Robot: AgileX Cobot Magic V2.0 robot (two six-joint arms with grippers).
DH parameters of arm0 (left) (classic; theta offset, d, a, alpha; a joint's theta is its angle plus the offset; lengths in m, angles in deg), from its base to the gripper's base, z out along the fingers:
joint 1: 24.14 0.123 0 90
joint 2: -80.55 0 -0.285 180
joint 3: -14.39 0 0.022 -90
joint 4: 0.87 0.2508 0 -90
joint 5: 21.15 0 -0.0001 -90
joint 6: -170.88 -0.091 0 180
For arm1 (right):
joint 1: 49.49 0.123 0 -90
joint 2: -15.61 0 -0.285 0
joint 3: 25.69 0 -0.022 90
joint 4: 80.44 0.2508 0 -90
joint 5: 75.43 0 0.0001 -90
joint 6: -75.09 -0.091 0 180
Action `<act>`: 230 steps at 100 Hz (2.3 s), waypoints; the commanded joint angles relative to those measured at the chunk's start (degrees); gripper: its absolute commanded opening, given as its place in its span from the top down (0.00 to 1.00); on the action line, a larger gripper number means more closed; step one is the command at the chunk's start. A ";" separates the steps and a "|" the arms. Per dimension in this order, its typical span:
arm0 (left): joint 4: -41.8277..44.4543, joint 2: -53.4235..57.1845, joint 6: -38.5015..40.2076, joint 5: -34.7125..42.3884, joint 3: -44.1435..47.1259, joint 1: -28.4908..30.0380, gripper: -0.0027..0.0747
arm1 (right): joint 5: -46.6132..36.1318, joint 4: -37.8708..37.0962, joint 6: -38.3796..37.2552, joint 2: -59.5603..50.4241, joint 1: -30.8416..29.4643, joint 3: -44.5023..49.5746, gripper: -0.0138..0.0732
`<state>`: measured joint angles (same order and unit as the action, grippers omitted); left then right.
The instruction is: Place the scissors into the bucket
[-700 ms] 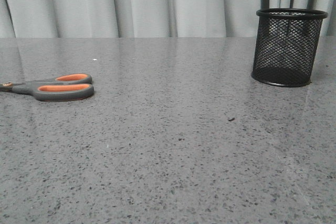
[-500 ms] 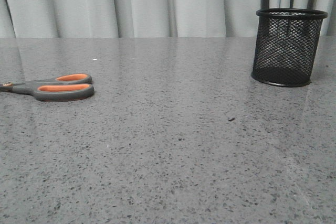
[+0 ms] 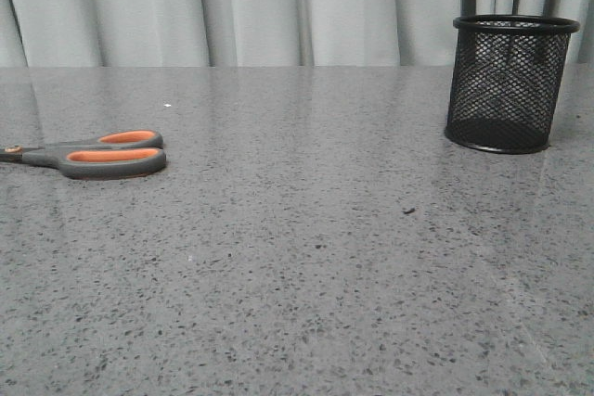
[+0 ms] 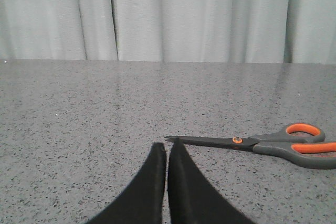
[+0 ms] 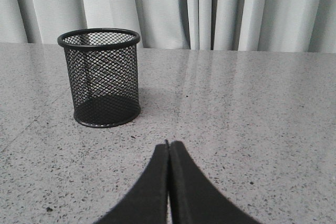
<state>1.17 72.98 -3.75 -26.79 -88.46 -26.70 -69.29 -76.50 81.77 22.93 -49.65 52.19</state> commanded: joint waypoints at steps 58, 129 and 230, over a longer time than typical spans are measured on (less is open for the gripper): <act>-0.43 1.46 0.52 4.56 0.98 0.36 0.99 | -5.68 -0.09 0.07 -1.14 -0.30 1.40 0.92; -39.21 1.46 0.52 8.01 -1.02 0.36 0.99 | -12.83 30.11 0.07 -1.14 -0.30 0.57 0.92; -26.11 -39.44 -23.94 -39.10 -49.59 0.36 0.91 | 33.19 18.75 2.34 39.35 -0.30 -40.24 0.54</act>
<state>-19.31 35.77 -23.84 -68.15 -135.39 -26.70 -34.45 -58.11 82.75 60.23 -49.65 14.57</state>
